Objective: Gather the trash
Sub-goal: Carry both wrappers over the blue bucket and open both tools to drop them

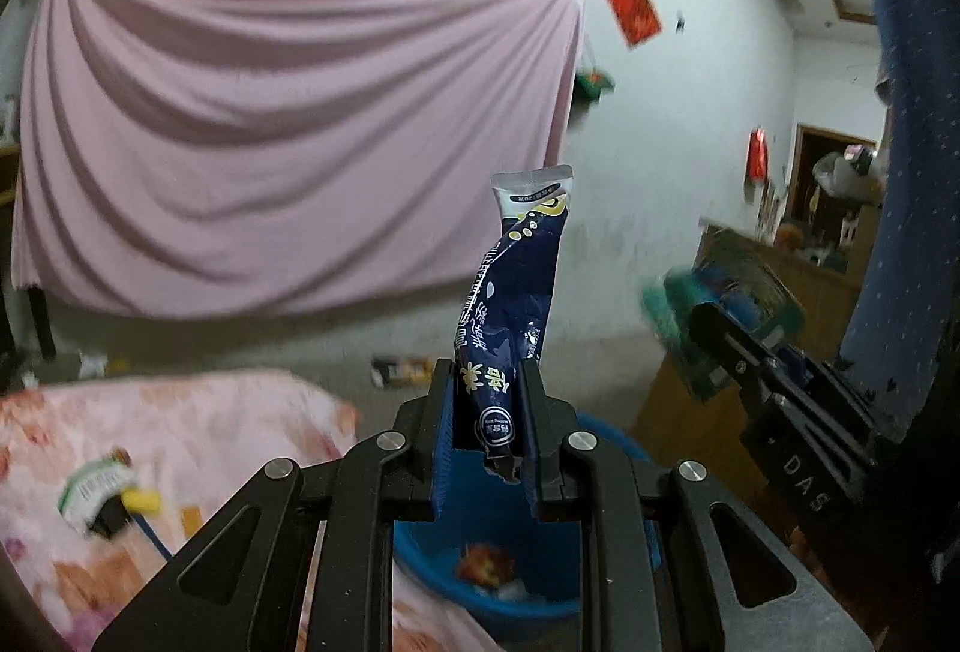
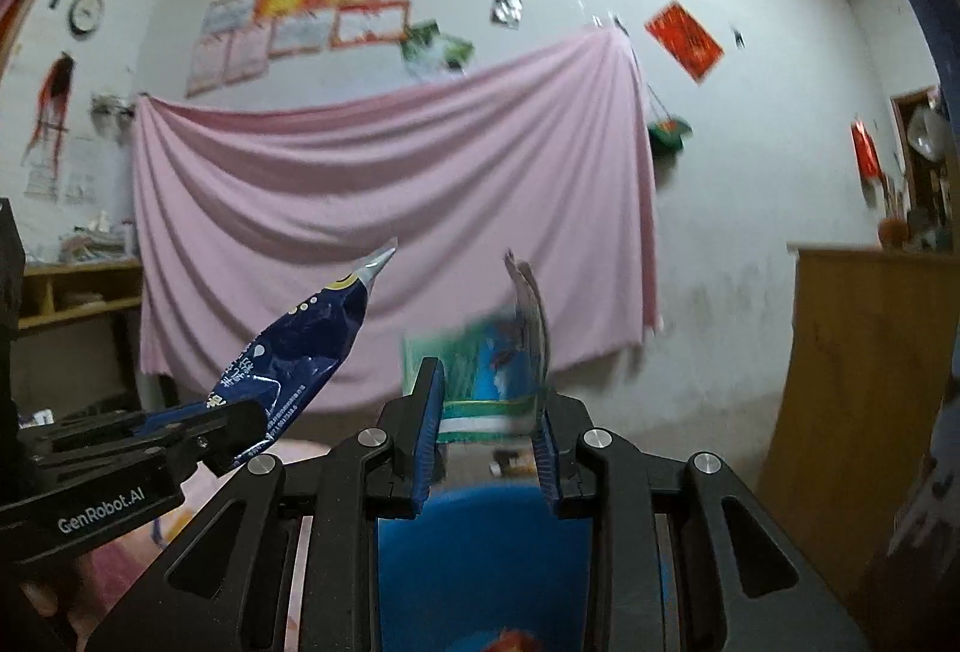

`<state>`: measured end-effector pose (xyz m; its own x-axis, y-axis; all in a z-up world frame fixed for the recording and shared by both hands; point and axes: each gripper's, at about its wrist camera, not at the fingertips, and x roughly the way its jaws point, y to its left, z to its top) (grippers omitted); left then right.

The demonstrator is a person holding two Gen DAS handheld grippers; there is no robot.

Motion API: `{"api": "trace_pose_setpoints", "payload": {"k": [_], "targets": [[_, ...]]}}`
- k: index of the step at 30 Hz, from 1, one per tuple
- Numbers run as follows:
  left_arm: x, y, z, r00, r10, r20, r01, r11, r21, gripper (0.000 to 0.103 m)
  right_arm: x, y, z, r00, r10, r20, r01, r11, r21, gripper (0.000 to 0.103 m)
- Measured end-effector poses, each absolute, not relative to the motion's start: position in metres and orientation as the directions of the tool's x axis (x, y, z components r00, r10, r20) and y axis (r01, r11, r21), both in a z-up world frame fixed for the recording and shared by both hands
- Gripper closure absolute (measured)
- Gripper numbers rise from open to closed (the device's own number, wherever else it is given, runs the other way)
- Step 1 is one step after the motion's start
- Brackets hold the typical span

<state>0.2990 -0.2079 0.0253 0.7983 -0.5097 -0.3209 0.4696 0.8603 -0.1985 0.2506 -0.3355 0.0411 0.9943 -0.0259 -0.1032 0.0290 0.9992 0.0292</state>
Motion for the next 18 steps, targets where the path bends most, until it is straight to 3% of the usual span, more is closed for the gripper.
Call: {"api": "trace_pose_setpoints", "payload": {"k": [6,13,15,17,18], "targets": [[0.315,-0.218,0.005,0.735,-0.492,-0.467,0.446,0.869,-0.212,0.087,0.263,-0.350,0.020,0.974,-0.035,-0.223,0.054,0.995,0.080,0.077],[0.333,-0.222,-0.012,0.645,-0.502,-0.575,0.432,0.861,-0.267,0.085,0.268,-0.361,0.008,0.956,-0.025,-0.291,0.065,0.989,0.130,0.077],[0.335,-0.224,-0.017,0.628,-0.499,-0.597,0.430,0.862,-0.268,0.081,0.268,-0.364,0.007,0.954,-0.025,-0.298,0.068,0.989,0.135,0.077],[0.332,-0.225,-0.020,0.619,-0.506,-0.601,0.433,0.858,-0.276,0.066,0.268,-0.366,0.007,0.953,-0.028,-0.301,0.072,0.988,0.136,0.075],[0.330,-0.224,-0.019,0.618,-0.509,-0.599,0.433,0.856,-0.281,0.064,0.267,-0.367,0.008,0.953,-0.030,-0.301,0.075,0.988,0.138,0.073]]}}
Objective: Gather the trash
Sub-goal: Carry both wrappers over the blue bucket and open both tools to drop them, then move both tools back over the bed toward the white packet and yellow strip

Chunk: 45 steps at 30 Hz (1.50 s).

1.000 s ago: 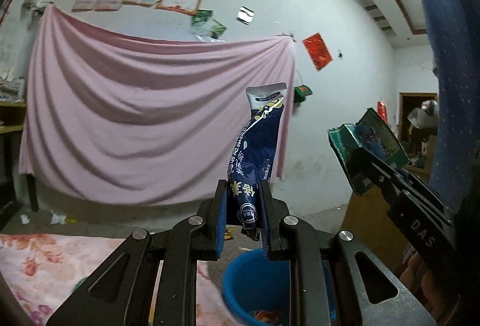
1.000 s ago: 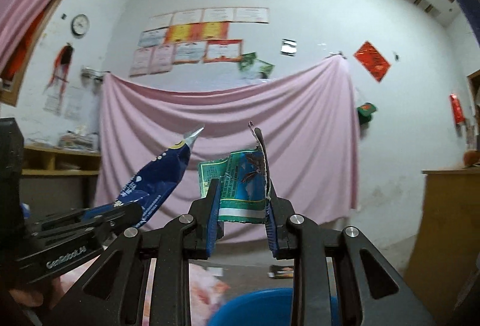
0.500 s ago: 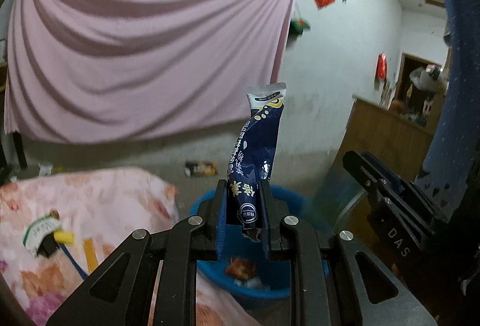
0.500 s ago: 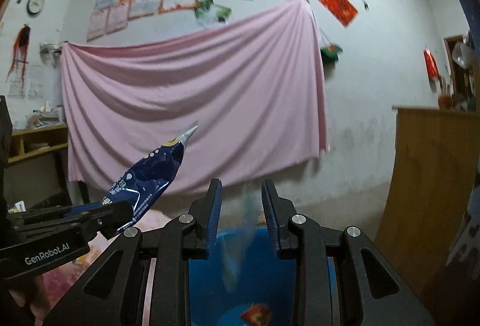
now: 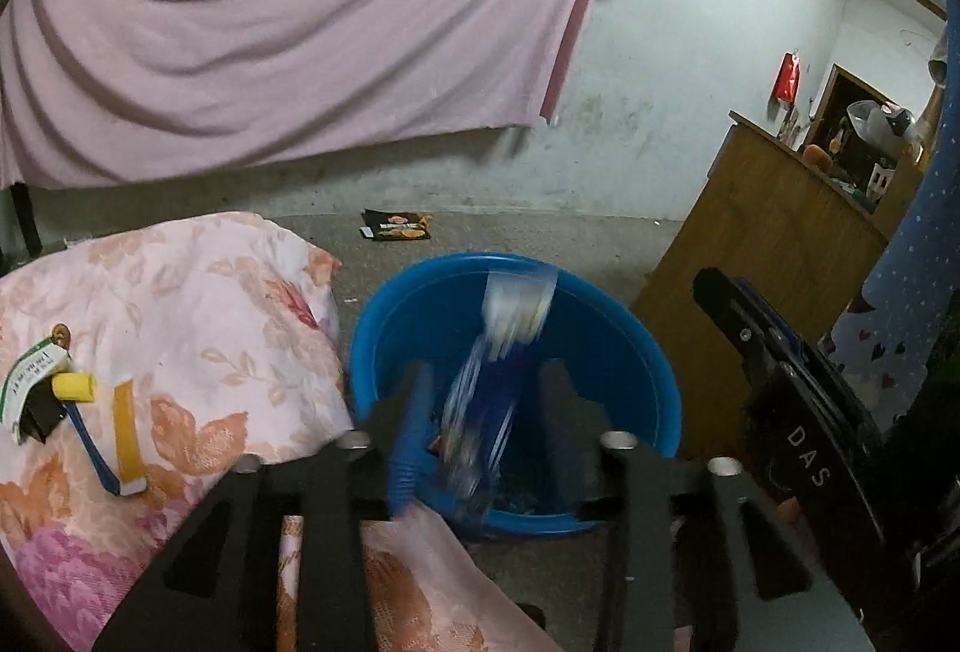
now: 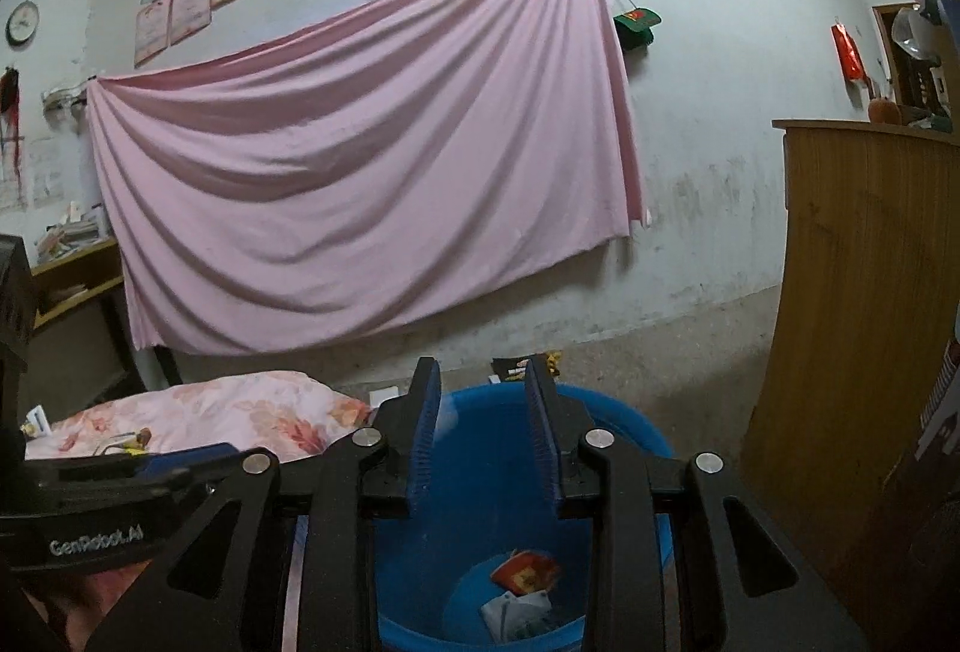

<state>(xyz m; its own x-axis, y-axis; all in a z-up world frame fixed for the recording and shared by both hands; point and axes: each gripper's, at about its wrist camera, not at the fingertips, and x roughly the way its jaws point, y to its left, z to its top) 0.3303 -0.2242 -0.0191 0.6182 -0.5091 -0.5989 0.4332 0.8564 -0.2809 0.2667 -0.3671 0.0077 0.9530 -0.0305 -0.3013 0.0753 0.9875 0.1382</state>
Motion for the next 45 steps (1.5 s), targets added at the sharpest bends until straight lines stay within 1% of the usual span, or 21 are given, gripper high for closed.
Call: {"api": "trace_pose_setpoints", "payload": {"k": [1,5,7,9,10,11,13,15,16,17,19,20,21,22,23,28,33,36,42,45], "targets": [[0.330,-0.223,-0.019,0.618,-0.512,-0.597,0.434,0.855,-0.284,0.063,0.269,-0.366,0.009,0.953,-0.032,-0.303,0.078,0.987,0.139,0.070],[0.327,-0.217,-0.014,0.626,-0.501,-0.598,0.416,0.863,-0.287,0.063,0.269,-0.368,0.014,0.952,-0.030,-0.306,0.079,0.986,0.146,0.064],[0.324,-0.210,-0.009,0.640,-0.504,-0.580,0.406,0.863,-0.302,0.063,0.266,-0.366,0.017,0.954,-0.025,-0.300,0.071,0.987,0.145,0.057],[0.320,-0.200,-0.001,0.667,-0.498,-0.553,0.394,0.867,-0.305,0.056,0.263,-0.362,0.024,0.959,-0.020,-0.283,0.063,0.988,0.144,0.052],[0.318,-0.194,0.003,0.686,-0.493,-0.535,0.388,0.870,-0.305,0.049,0.262,-0.360,0.027,0.961,-0.018,-0.276,0.060,0.988,0.143,0.049],[0.315,-0.186,0.008,0.709,-0.485,-0.513,0.377,0.874,-0.306,0.045,0.262,-0.358,0.030,0.963,-0.015,-0.269,0.055,0.988,0.143,0.047],[0.310,-0.172,0.018,0.741,-0.477,-0.472,0.365,0.877,-0.313,0.042,0.260,-0.351,0.040,0.969,-0.005,-0.245,0.041,0.989,0.143,0.032],[0.306,-0.158,0.028,0.771,-0.461,-0.440,0.353,0.884,-0.306,0.035,0.258,-0.344,0.048,0.975,0.005,-0.220,0.027,0.989,0.145,0.026],[0.303,-0.150,0.033,0.790,-0.445,-0.422,0.341,0.891,-0.301,0.028,0.257,-0.340,0.053,0.978,0.012,-0.207,0.018,0.989,0.146,0.023],[0.299,-0.141,0.039,0.810,-0.430,-0.398,0.330,0.896,-0.296,0.025,0.257,-0.336,0.058,0.980,0.019,-0.196,0.010,0.989,0.146,0.022],[0.291,-0.122,0.051,0.842,-0.405,-0.357,0.315,0.905,-0.285,0.021,0.255,-0.327,0.068,0.985,0.033,-0.171,-0.007,0.989,0.148,0.012],[0.289,-0.115,0.054,0.853,-0.392,-0.345,0.306,0.911,-0.277,0.015,0.254,-0.323,0.073,0.986,0.039,-0.159,-0.015,0.989,0.150,0.008],[0.285,-0.106,0.059,0.868,-0.370,-0.332,0.290,0.919,-0.266,0.011,0.253,-0.318,0.077,0.988,0.045,-0.146,-0.022,0.988,0.153,0.000],[0.281,-0.099,0.062,0.881,-0.349,-0.320,0.275,0.927,-0.256,0.004,0.251,-0.312,0.082,0.990,0.054,-0.128,-0.034,0.987,0.157,0.000],[0.277,-0.091,0.065,0.896,-0.326,-0.302,0.256,0.934,-0.248,0.002,0.250,-0.307,0.085,0.991,0.068,-0.114,-0.049,0.986,0.159,0.000],[0.258,-0.048,0.077,0.948,-0.217,-0.235,0.171,0.964,-0.202,0.002,0.246,-0.275,0.096,0.988,0.139,-0.061,-0.129,0.981,0.143,0.000],[0.236,-0.004,0.078,0.980,-0.118,-0.159,0.094,0.984,-0.152,0.002,0.239,-0.240,0.098,0.977,0.214,0.009,-0.213,0.968,0.130,0.000],[0.226,0.020,0.075,0.991,-0.061,-0.123,0.044,0.989,-0.138,0.002,0.237,-0.221,0.096,0.972,0.231,0.033,-0.234,0.965,0.115,0.000],[0.210,0.054,0.062,0.998,0.007,-0.070,-0.016,0.992,-0.125,0.002,0.232,-0.191,0.087,0.965,0.252,0.076,-0.259,0.959,0.111,0.000],[0.207,0.065,0.054,0.998,0.006,-0.065,-0.014,0.992,-0.127,0.002,0.239,-0.177,0.080,0.961,0.271,0.057,-0.275,0.958,0.081,0.000]]}}
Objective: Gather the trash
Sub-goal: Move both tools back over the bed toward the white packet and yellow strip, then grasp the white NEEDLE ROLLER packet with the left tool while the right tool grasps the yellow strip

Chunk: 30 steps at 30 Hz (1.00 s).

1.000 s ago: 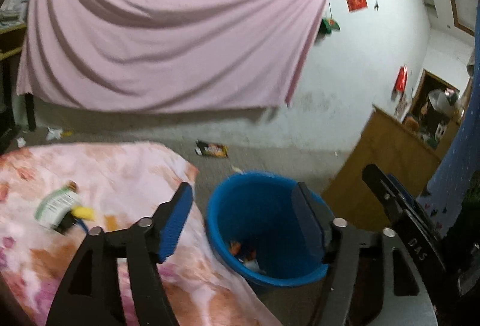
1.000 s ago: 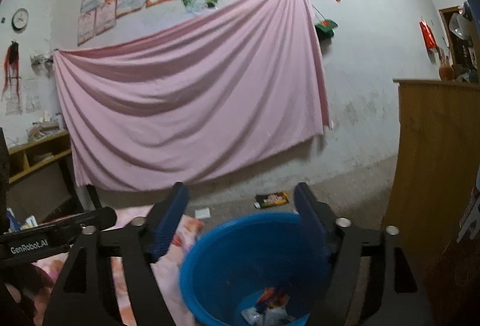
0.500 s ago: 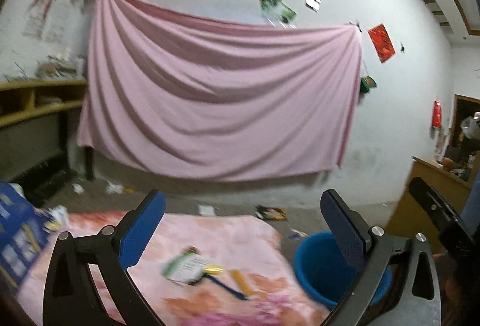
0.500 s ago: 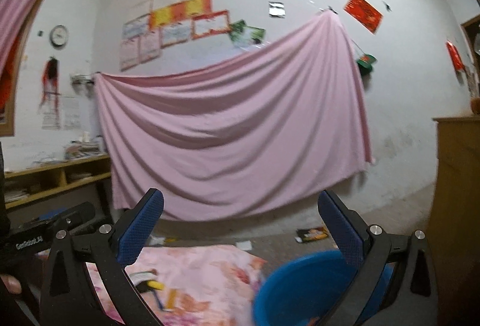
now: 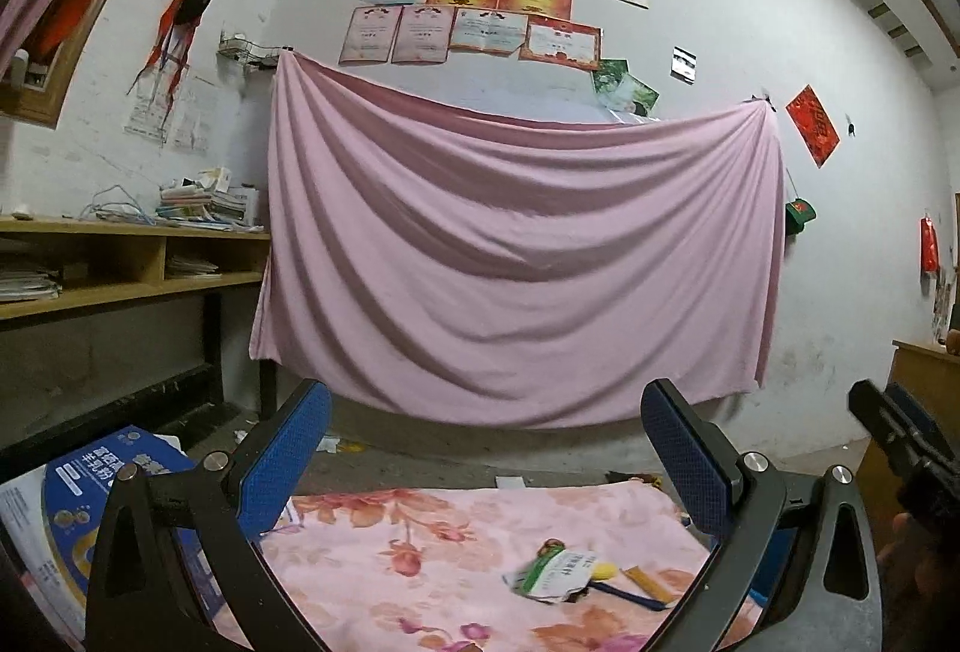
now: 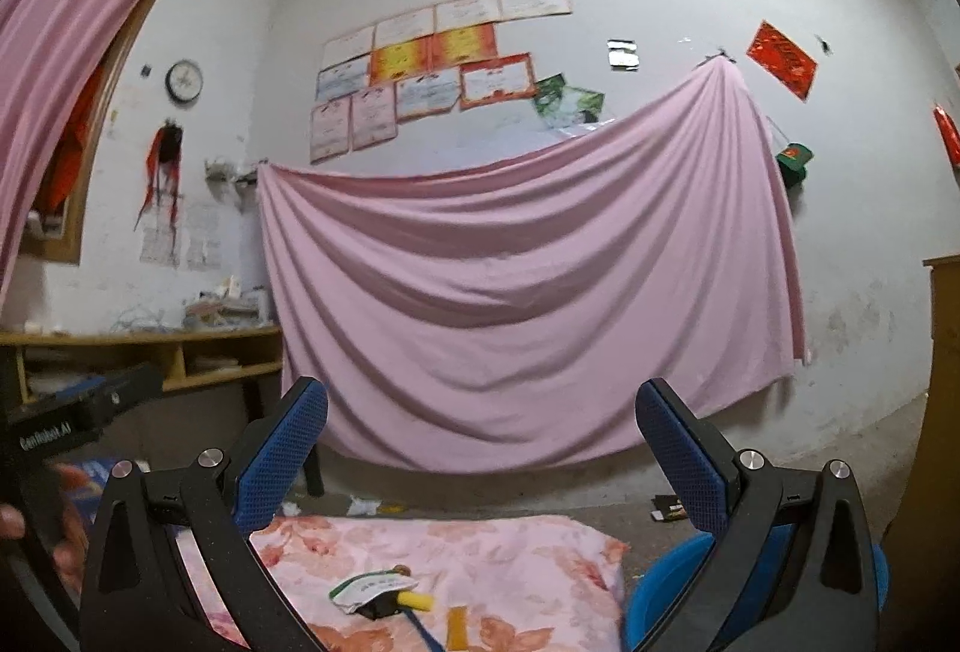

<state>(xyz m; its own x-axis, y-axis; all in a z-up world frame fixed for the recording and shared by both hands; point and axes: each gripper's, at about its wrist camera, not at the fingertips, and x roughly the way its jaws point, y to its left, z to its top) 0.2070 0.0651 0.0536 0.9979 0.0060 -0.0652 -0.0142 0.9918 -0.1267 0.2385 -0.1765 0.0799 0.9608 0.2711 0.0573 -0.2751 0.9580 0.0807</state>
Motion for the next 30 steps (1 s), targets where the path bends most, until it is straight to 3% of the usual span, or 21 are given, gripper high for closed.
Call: {"api": "trace_pose_setpoints", "payload": {"k": [4,15,17,19,24,30], "targets": [[0.214,0.073,0.041,0.995,0.004,-0.097,-0.017,0.990,-0.141,0.002,0.253,-0.160,0.067,0.953,0.302,-0.015,-0.301,0.953,0.037,0.000],[0.277,0.059,-0.008,0.935,-0.069,-0.348,0.017,0.988,-0.151,0.002,0.313,-0.151,0.025,0.898,0.269,-0.349,-0.278,0.960,0.026,0.001],[0.292,0.055,-0.014,0.912,-0.095,-0.400,0.037,0.988,-0.150,0.002,0.322,-0.153,0.019,0.874,0.281,-0.396,-0.285,0.957,0.050,0.007],[0.307,0.051,-0.021,0.882,-0.125,-0.454,0.059,0.986,-0.156,0.002,0.329,-0.153,0.016,0.853,0.285,-0.438,-0.290,0.955,0.056,0.023],[0.337,0.043,-0.044,0.799,-0.191,-0.570,0.108,0.978,-0.176,0.005,0.341,-0.148,0.007,0.797,0.293,-0.528,-0.322,0.946,0.038,0.035],[0.363,0.032,-0.069,0.687,-0.292,-0.665,0.183,0.956,-0.231,0.023,0.356,-0.141,-0.005,0.717,0.314,-0.623,-0.356,0.933,0.061,0.054]]}}
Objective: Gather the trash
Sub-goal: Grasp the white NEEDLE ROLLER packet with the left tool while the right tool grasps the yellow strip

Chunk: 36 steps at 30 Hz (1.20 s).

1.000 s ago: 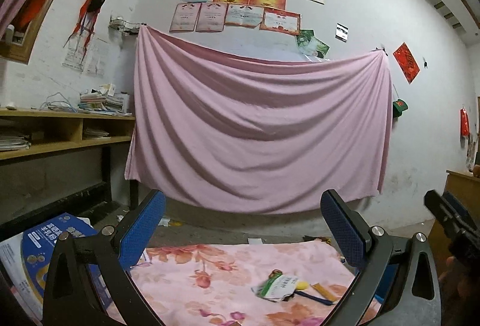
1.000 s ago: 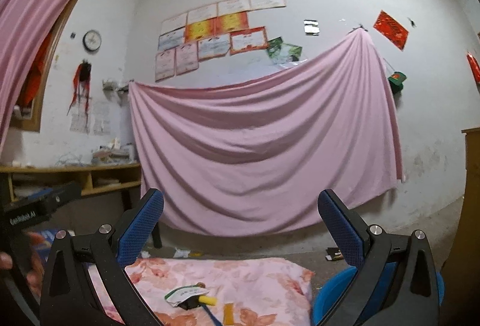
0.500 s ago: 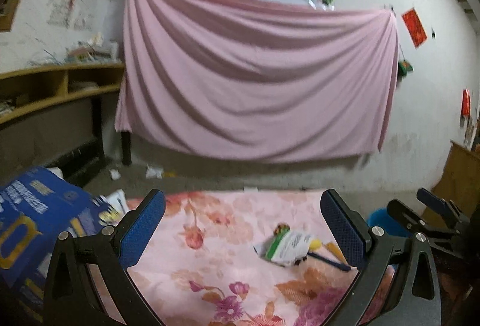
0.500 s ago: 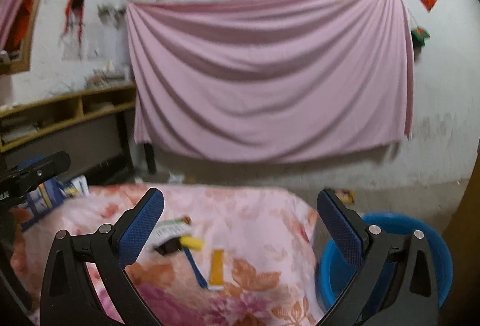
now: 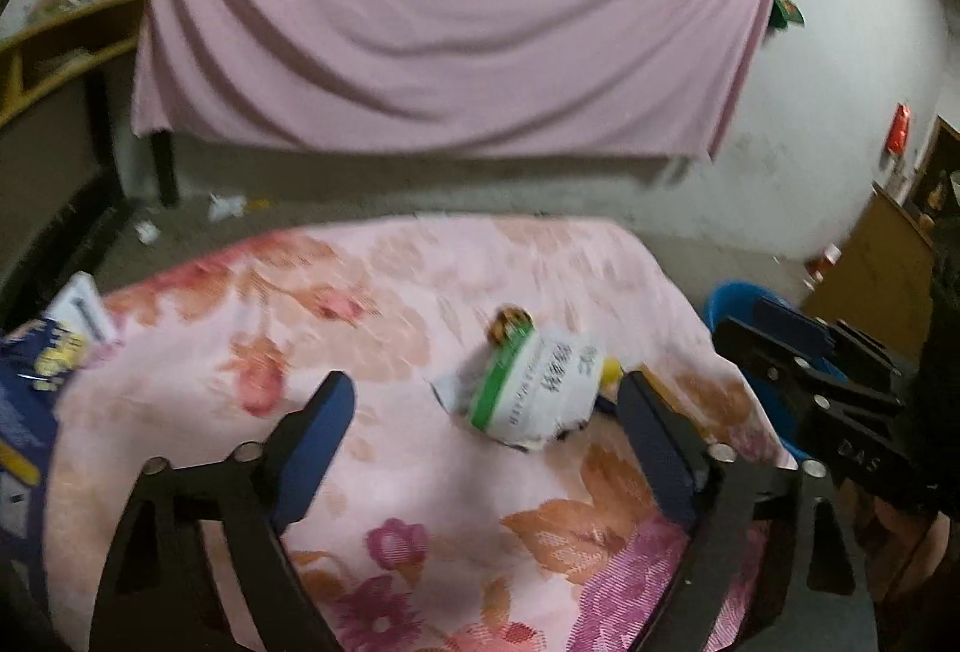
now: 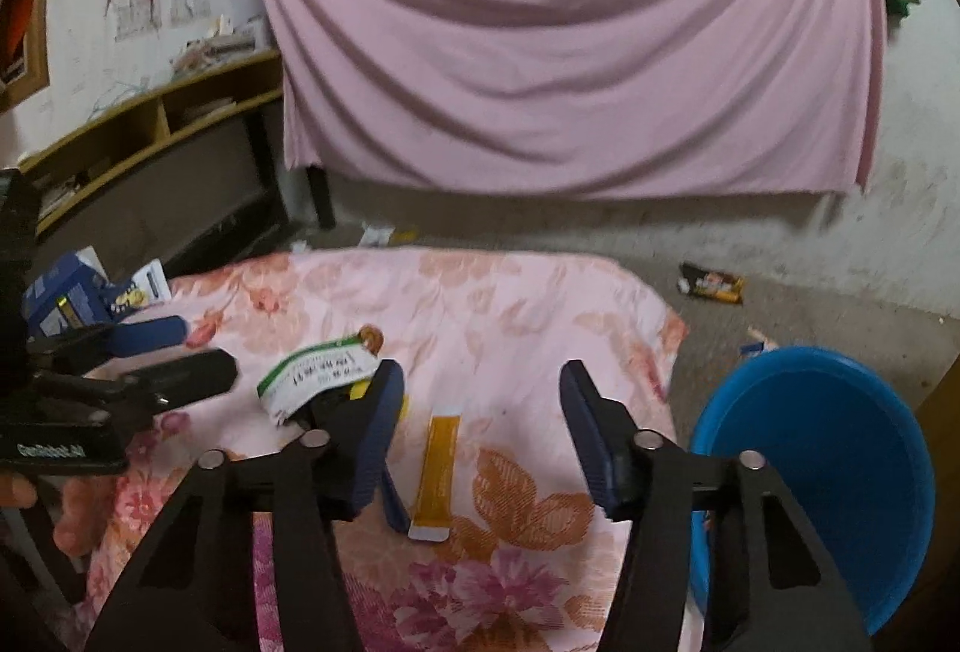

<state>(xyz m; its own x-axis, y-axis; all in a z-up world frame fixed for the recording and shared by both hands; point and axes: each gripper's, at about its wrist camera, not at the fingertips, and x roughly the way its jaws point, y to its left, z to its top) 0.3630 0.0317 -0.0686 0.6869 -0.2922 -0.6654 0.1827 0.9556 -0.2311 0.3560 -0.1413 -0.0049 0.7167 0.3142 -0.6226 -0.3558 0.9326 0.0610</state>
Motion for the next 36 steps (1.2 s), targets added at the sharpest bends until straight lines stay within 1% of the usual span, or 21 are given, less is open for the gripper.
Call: {"api": "trace_pose_setpoints", "payload": {"k": [1,7,9,10,11,17,18,19,20,27,29,30,33,34,36], "targets": [[0.368,0.030,-0.073,0.664,-0.312,-0.679,0.197,0.950,-0.244,0.025,0.358,-0.141,-0.007,0.704,0.317,-0.636,-0.359,0.931,0.066,0.055],[0.385,0.019,-0.084,0.584,-0.385,-0.715,0.253,0.923,-0.291,0.026,0.368,-0.135,-0.017,0.634,0.329,-0.699,-0.387,0.918,0.082,0.062],[0.390,0.015,-0.087,0.558,-0.397,-0.728,0.263,0.917,-0.299,0.032,0.371,-0.135,-0.019,0.618,0.331,-0.713,-0.390,0.917,0.088,0.064],[0.392,0.014,-0.088,0.544,-0.403,-0.735,0.262,0.915,-0.308,0.037,0.372,-0.136,-0.020,0.611,0.332,-0.718,-0.390,0.916,0.092,0.064],[0.396,0.012,-0.091,0.530,-0.408,-0.743,0.260,0.912,-0.316,0.039,0.372,-0.135,-0.021,0.606,0.333,-0.723,-0.390,0.916,0.096,0.064],[0.407,0.007,-0.094,0.503,-0.434,-0.747,0.272,0.900,-0.340,0.040,0.374,-0.137,-0.025,0.578,0.344,-0.740,-0.394,0.912,0.116,0.064],[0.408,0.007,-0.094,0.503,-0.433,-0.748,0.272,0.901,-0.339,0.043,0.375,-0.137,-0.026,0.571,0.347,-0.744,-0.397,0.910,0.119,0.064],[0.409,0.007,-0.095,0.501,-0.433,-0.749,0.270,0.901,-0.340,0.052,0.375,-0.136,-0.027,0.564,0.348,-0.749,-0.400,0.909,0.121,0.064],[0.409,0.006,-0.096,0.503,-0.428,-0.751,0.264,0.903,-0.338,0.056,0.375,-0.135,-0.027,0.559,0.348,-0.752,-0.403,0.907,0.121,0.064],[0.403,0.011,-0.092,0.516,-0.436,-0.737,0.254,0.900,-0.354,0.056,0.380,-0.127,-0.037,0.504,0.347,-0.791,-0.431,0.895,0.118,0.065],[0.398,0.016,-0.088,0.529,-0.439,-0.727,0.247,0.899,-0.363,0.056,0.383,-0.125,-0.040,0.483,0.341,-0.806,-0.433,0.893,0.118,0.072],[0.395,0.018,-0.087,0.537,-0.443,-0.718,0.244,0.896,-0.370,0.056,0.384,-0.125,-0.042,0.476,0.340,-0.811,-0.433,0.893,0.120,0.073],[0.386,0.022,-0.081,0.558,-0.450,-0.698,0.240,0.892,-0.383,0.057,0.385,-0.127,-0.043,0.471,0.337,-0.815,-0.424,0.897,0.126,0.088],[0.382,0.023,-0.079,0.565,-0.450,-0.692,0.239,0.891,-0.385,0.057,0.386,-0.129,-0.043,0.469,0.345,-0.813,-0.422,0.896,0.137,0.091],[0.376,0.021,-0.075,0.574,-0.444,-0.688,0.236,0.894,-0.380,0.057,0.385,-0.131,-0.042,0.468,0.359,-0.807,-0.422,0.893,0.153,0.091]]}}
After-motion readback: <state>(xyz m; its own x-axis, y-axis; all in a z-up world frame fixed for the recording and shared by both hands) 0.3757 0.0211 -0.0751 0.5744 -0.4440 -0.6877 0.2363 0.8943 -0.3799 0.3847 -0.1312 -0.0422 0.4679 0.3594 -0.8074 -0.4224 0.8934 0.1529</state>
